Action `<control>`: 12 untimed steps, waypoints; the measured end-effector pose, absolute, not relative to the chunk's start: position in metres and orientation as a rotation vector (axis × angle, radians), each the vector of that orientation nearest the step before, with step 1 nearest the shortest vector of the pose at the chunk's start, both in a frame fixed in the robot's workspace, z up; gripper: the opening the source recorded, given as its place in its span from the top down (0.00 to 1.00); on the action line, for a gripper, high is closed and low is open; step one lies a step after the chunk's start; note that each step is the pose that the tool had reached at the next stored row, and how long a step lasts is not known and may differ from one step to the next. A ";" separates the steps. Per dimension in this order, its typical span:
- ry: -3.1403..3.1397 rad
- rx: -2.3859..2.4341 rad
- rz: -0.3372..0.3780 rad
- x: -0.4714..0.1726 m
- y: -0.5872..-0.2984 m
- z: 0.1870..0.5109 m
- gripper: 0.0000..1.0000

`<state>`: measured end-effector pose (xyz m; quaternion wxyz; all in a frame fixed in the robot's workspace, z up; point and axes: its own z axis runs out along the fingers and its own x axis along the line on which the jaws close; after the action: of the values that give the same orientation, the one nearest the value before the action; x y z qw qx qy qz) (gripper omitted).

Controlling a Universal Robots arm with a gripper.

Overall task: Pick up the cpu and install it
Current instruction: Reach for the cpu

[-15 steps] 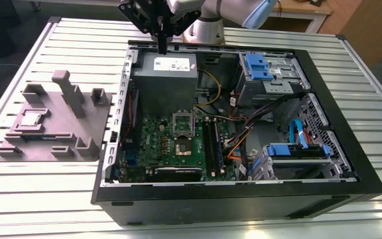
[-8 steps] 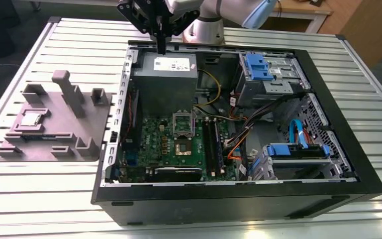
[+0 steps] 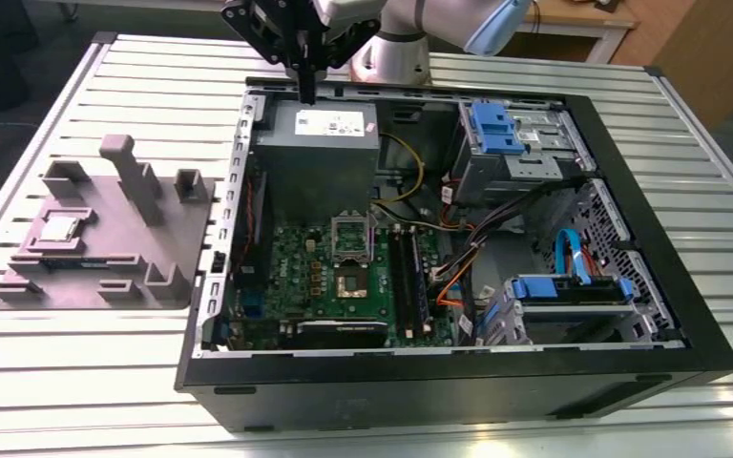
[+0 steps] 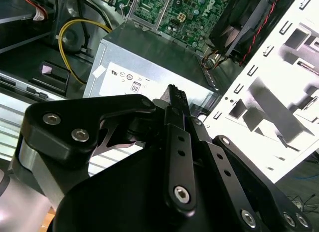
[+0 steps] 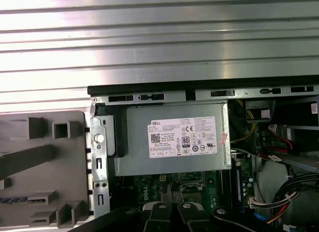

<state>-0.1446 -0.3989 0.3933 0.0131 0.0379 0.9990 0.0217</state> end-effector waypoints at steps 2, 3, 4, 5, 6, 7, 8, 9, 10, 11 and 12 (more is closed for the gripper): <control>3.113 0.118 0.068 -0.145 -0.399 0.393 0.90; 3.112 0.118 0.068 -0.145 -0.399 0.393 0.90; 3.112 0.118 0.068 -0.146 -0.399 0.393 0.90; 3.113 0.118 0.068 -0.146 -0.399 0.393 0.90; 3.112 0.118 0.068 -0.146 -0.399 0.393 0.90; 3.113 0.118 0.068 -0.146 -0.399 0.393 0.90; 3.112 0.118 0.068 -0.146 -0.399 0.393 0.90; 3.113 0.118 0.068 -0.146 -0.399 0.393 0.90; 3.113 0.118 0.068 -0.146 -0.399 0.393 0.90; 3.112 0.118 0.068 -0.147 -0.399 0.393 0.90; 3.113 0.118 0.068 -0.147 -0.399 0.393 0.90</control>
<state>-0.1470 -0.3989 0.3933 0.0131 0.0379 0.9990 0.0217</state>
